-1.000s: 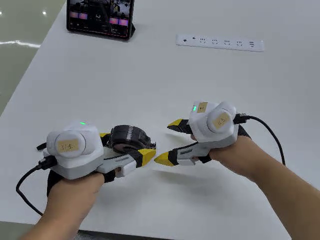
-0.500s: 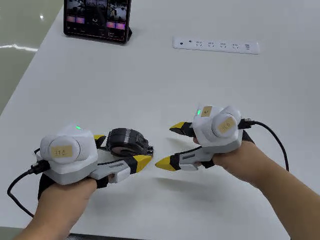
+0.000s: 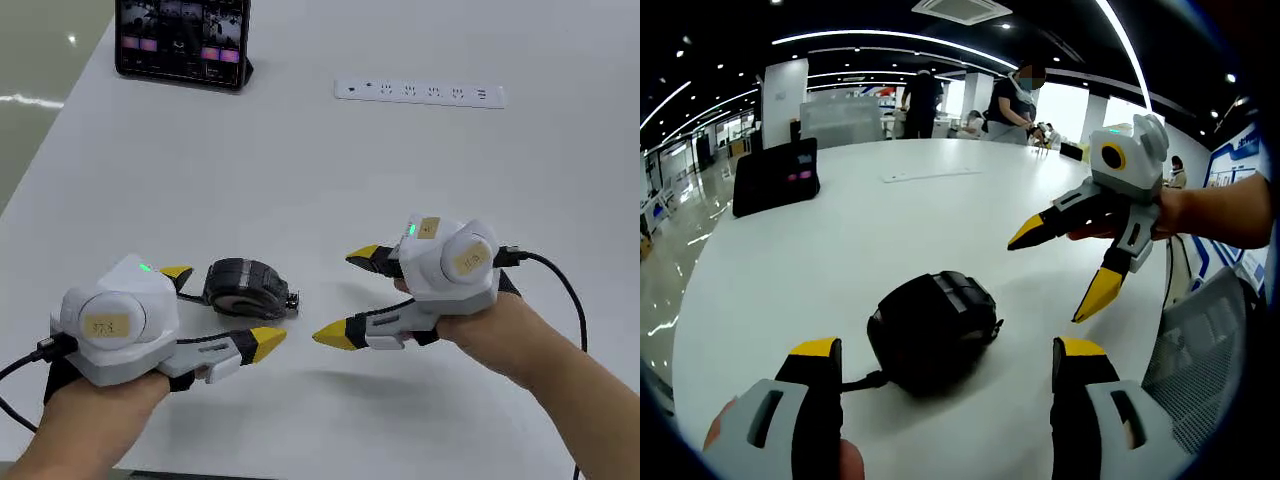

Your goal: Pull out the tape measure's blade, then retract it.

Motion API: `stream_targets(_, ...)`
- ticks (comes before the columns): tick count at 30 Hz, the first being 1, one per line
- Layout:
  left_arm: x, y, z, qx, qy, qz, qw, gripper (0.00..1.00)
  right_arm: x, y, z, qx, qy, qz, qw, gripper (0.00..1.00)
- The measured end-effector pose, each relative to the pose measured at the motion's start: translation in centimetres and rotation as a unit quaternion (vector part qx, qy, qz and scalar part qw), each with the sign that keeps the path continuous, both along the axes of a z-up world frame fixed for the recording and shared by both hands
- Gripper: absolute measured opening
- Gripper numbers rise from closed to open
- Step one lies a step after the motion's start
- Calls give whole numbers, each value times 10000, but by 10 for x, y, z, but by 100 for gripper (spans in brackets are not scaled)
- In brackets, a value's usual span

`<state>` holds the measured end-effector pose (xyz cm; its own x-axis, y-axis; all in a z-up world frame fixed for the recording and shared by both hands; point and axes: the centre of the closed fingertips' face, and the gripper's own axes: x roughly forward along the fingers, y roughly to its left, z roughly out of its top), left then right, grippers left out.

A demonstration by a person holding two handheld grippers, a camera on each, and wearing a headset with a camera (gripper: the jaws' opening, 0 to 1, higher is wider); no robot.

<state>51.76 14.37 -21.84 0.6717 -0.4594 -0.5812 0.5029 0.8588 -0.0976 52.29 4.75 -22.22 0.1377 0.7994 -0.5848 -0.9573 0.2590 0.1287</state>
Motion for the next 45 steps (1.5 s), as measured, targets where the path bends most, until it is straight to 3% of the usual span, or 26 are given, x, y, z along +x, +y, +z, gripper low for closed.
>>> stream_targets(6,-7,2,-3,183,39,-220,9996,87,-3,-9,1,-41,-76,-68,9999,64)
stream_targets(23,-20,8,6,218,0,-601,9980,97,-9,-34,12,-72,-307,-240,9992,73)
stream_targets(36,-30,19,10,302,73,-791,9964,99,-16,-58,15,-88,-255,-410,9988,79)
stream_targets(45,-35,25,11,384,69,-923,9950,99,-24,-78,12,-243,-234,-512,9981,83)
